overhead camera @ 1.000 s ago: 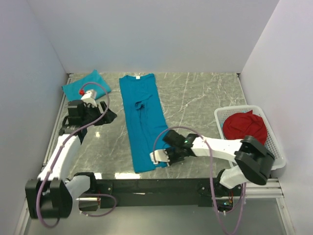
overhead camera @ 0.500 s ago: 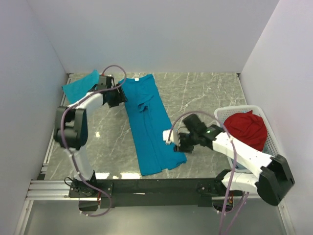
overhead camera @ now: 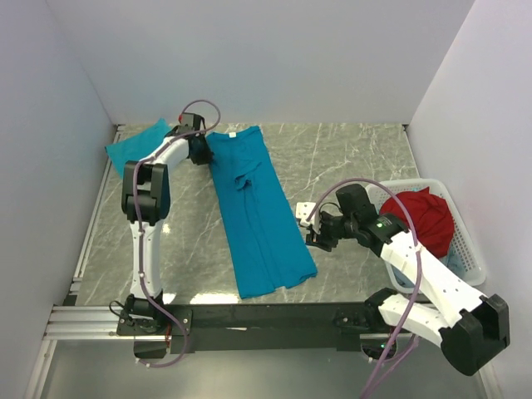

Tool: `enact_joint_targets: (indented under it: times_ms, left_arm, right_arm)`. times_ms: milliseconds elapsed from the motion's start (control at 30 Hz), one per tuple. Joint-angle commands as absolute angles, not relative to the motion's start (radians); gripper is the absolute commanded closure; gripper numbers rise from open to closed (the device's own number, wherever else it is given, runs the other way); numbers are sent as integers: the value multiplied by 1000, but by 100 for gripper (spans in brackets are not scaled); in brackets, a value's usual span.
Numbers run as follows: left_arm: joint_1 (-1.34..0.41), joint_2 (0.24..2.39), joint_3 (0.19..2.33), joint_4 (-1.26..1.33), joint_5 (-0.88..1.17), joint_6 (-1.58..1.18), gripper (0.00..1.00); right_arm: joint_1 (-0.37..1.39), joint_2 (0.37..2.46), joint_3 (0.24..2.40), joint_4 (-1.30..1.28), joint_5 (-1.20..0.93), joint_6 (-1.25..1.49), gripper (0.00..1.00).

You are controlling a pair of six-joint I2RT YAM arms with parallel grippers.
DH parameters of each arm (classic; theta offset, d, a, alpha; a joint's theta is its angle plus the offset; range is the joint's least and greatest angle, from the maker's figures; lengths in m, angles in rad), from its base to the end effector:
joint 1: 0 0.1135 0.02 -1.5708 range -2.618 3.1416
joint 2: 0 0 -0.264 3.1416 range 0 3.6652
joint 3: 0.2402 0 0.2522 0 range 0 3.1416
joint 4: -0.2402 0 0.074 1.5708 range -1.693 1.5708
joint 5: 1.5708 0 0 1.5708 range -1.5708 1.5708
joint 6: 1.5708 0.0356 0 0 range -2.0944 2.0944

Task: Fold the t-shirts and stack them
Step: Fold the tshirt

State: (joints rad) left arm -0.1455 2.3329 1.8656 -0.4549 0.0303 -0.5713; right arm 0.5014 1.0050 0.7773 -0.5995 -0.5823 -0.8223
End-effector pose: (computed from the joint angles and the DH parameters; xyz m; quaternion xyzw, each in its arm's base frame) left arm 0.5086 -0.0756 0.1604 -0.1955 0.9274 -0.1252 0.2933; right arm 0.1667 0.1137 0.2632 -0.6307 0.6399 0.2084 0.3863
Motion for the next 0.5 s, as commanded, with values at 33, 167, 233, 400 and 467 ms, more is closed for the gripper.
enact_joint_targets:
  times_ms: [33,167,233,400,467]
  left_arm:
    - [-143,2468,2024,-567,3,-575,94]
    - [-137,2526,2180,-598,3,-578,96]
    - [-132,2508,2209,-597,3,-569,94]
    - [-127,2220,1906,-390,19,-476,54]
    - [-129,2036,1742,-320,9,-378,44]
  right_arm:
    - [489,962,770,-577,-626,-805,48]
    - [488,962,769,-572,-612,-799,48]
    - [486,959,767,-568,-611,-799,48]
    - [486,943,761,-561,-615,-790,48]
    - [483,940,764,-557,-618,-779,48]
